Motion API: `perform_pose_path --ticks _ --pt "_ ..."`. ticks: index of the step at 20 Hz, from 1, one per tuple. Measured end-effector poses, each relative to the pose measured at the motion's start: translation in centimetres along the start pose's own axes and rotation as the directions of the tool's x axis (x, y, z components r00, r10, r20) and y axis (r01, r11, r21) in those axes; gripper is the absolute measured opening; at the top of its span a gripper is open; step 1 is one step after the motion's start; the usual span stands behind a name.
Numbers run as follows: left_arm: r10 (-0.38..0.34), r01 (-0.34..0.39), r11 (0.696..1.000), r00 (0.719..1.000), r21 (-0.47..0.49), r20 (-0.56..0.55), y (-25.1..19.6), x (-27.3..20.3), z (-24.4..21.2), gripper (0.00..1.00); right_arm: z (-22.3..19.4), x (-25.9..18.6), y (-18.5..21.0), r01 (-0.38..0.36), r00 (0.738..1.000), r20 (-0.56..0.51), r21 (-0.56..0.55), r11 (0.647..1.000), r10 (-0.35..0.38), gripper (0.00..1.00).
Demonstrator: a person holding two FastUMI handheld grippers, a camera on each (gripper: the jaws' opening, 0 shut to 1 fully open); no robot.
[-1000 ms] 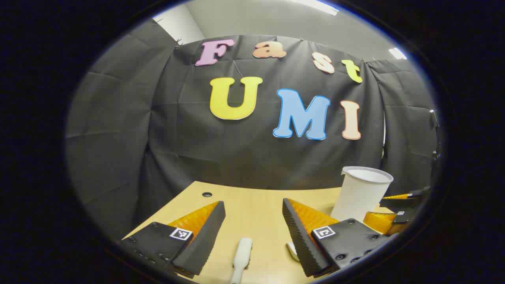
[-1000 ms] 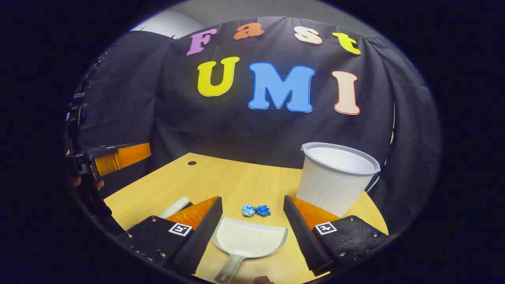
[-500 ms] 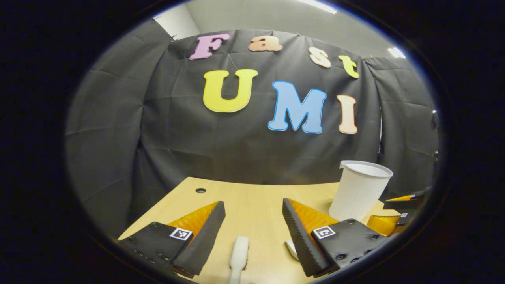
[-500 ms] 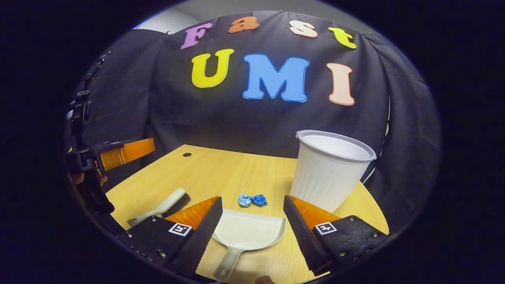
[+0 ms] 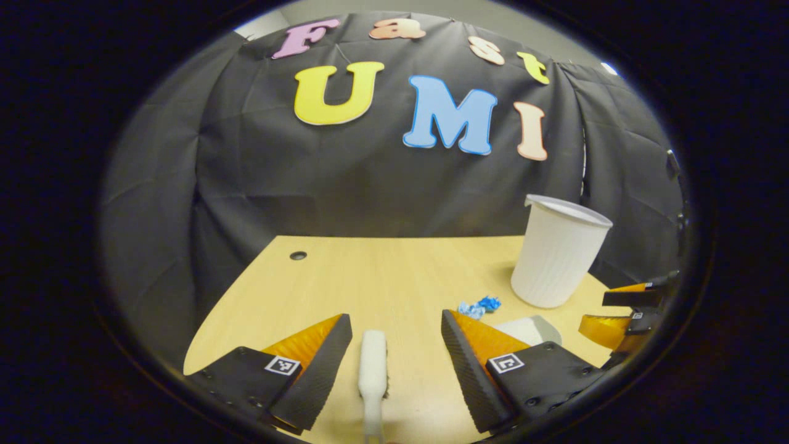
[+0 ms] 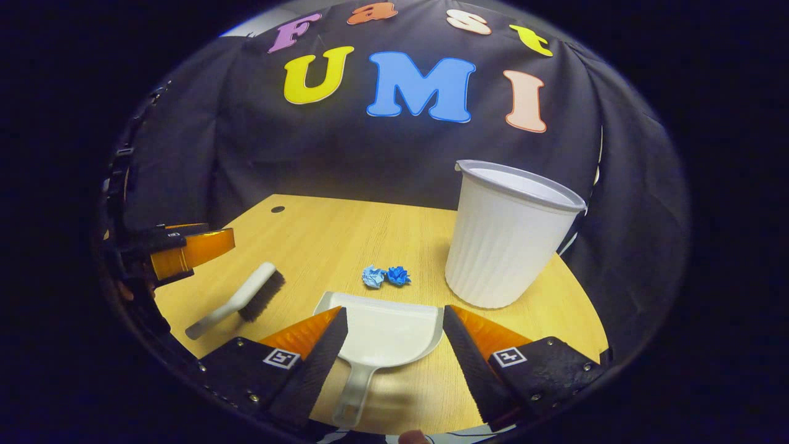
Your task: Pick up the small broom and dustpan from the desktop, sweep the trash into the dustpan with the broom, and then empty the trash into the garbage bin.
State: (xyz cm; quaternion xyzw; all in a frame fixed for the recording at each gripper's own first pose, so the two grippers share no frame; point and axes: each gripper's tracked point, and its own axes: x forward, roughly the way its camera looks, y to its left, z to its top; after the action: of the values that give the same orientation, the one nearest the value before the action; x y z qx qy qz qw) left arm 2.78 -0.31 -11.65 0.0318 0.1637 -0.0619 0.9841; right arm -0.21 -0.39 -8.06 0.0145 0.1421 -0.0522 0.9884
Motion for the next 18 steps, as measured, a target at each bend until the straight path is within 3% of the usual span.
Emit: perform_pose_path --ticks 6,10,14,18 --pt "-0.012 -0.008 0.995 0.977 -0.096 -0.212 1.1 1.5 -5.5 0.95 -3.3 0.4 1.0 -0.005 0.989 -0.150 0.009 1.000 0.006 0.97" --pt "-0.019 -0.004 0.997 0.949 -0.073 -0.315 1.8 2.1 -8.4 0.96 -5.3 1.1 1.8 -0.013 0.970 -0.242 0.009 1.000 0.015 0.98" --pt "-0.030 0.003 0.998 0.909 -0.066 -0.415 1.8 2.4 -10.8 0.96 -7.0 1.6 2.1 -0.016 0.944 -0.329 0.026 1.000 0.024 0.97" --pt "-0.005 -0.011 1.000 0.861 -0.028 -0.509 2.3 2.9 -13.1 0.96 -9.7 2.5 2.8 -0.029 0.898 -0.437 0.072 0.997 0.058 0.98"
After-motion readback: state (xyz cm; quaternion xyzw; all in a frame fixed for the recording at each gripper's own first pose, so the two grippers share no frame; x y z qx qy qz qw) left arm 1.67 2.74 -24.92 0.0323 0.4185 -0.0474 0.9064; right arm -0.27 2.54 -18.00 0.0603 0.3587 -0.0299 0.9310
